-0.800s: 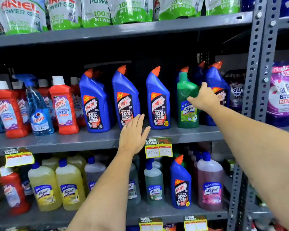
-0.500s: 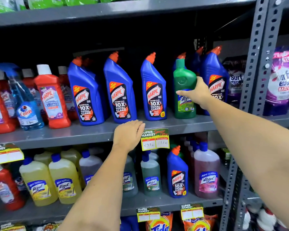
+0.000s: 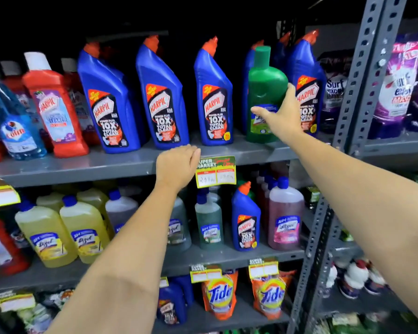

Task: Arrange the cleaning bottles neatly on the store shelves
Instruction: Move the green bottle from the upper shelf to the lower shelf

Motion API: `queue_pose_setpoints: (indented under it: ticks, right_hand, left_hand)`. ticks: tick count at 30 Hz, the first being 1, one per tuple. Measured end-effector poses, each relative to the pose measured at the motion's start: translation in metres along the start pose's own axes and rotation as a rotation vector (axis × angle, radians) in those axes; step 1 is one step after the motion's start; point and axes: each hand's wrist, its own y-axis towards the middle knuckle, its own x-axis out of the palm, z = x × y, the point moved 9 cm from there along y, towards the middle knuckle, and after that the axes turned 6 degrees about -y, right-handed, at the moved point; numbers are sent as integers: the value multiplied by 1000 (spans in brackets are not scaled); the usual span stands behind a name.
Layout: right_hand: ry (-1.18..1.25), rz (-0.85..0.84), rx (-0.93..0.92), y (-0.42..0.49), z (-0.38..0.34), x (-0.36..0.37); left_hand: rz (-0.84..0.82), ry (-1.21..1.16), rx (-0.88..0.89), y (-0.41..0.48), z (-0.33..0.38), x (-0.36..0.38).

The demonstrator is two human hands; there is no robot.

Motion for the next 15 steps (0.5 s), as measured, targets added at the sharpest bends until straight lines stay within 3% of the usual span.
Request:
queue_pose_setpoints:
  ticks: [5,9,15]
  right_hand:
    - [46,52,-91,-46,-31,-30]
    - [159,111,-141,-109,-42,-57]
    - [221,-73,2,-213,1,-25]
  left_hand:
    - [11,-121,-9,-21,-8,7]
    - [-33,-109,8,-113,-13,25]
    - [-605,-201,-22,-284,-22,109]
